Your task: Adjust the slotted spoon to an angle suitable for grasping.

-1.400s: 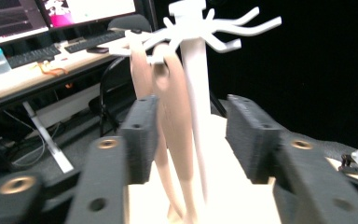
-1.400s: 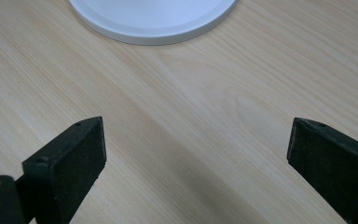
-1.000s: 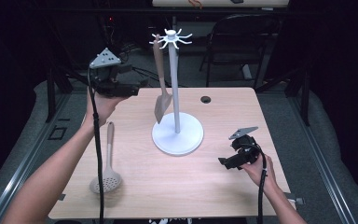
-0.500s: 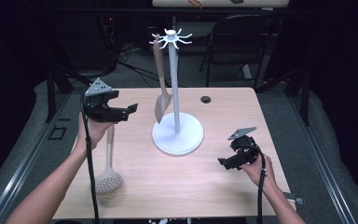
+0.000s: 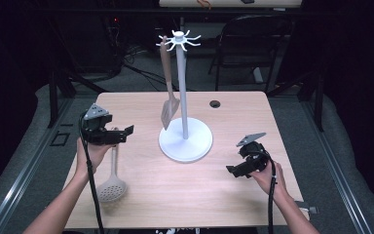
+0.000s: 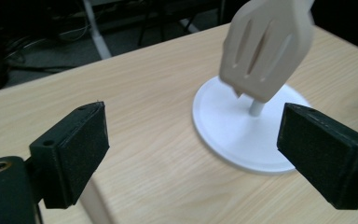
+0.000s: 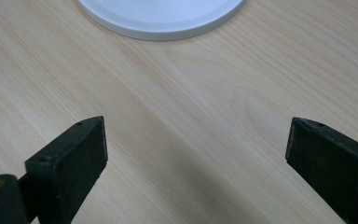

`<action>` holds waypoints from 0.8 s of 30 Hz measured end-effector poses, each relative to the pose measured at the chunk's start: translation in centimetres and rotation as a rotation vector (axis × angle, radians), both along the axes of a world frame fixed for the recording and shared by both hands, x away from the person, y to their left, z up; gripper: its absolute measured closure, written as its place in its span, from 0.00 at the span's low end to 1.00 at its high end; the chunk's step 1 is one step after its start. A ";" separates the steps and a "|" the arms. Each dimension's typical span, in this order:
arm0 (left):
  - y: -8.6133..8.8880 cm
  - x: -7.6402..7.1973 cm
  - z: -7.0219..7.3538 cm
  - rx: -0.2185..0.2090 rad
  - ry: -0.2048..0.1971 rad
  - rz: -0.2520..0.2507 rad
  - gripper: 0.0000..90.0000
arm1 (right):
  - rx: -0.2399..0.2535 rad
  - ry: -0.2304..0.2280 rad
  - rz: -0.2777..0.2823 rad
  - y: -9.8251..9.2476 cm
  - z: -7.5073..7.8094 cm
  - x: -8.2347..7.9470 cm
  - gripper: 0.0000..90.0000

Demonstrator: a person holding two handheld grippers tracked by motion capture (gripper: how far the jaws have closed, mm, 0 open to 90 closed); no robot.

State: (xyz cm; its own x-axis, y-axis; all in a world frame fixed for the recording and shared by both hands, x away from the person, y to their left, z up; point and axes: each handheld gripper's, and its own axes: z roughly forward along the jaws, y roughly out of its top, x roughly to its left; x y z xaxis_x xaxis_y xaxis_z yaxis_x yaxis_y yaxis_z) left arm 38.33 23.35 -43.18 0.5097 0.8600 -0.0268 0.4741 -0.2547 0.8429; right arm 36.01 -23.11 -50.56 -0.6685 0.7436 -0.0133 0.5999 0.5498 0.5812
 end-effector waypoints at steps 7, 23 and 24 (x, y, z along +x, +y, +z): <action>0.8 0.1 -2.1 0.028 0.049 0.079 0.02 | -0.010 0.003 0.001 0.3 -0.2 0.1 0.05; 2.7 -0.2 -6.8 0.178 0.199 0.238 0.09 | -0.041 0.000 0.032 1.0 -0.5 0.0 0.06; 2.9 0.0 -7.3 0.173 0.222 0.244 0.10 | -0.043 0.001 0.032 1.0 -0.4 0.0 0.06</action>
